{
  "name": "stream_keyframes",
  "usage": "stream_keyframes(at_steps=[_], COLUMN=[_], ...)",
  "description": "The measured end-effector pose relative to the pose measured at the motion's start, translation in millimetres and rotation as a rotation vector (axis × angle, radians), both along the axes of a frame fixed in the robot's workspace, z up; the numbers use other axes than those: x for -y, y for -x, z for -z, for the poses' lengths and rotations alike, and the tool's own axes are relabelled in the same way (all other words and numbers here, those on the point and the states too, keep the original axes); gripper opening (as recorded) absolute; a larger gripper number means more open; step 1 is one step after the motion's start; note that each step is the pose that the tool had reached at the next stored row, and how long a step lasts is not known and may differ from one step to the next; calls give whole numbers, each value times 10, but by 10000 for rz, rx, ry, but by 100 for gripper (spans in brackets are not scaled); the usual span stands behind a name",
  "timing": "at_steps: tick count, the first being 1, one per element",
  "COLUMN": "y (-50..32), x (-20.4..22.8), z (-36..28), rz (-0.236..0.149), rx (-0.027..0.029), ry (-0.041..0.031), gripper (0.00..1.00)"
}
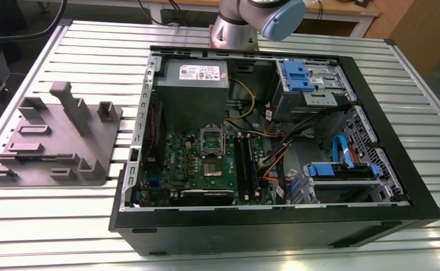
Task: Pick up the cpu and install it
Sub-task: 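Pick up the cpu and move it towards the insertion slot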
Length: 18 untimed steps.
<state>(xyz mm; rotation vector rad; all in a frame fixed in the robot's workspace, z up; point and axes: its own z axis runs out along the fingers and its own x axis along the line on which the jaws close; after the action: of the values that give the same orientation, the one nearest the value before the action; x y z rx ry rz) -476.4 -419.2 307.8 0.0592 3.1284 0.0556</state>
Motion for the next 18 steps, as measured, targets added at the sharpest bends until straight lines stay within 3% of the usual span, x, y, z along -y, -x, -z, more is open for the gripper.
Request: stream_keyframes(at_steps=[18], y=[0], x=[0], z=[-54], rz=[0], rx=[1], ry=[0], gripper=[47])
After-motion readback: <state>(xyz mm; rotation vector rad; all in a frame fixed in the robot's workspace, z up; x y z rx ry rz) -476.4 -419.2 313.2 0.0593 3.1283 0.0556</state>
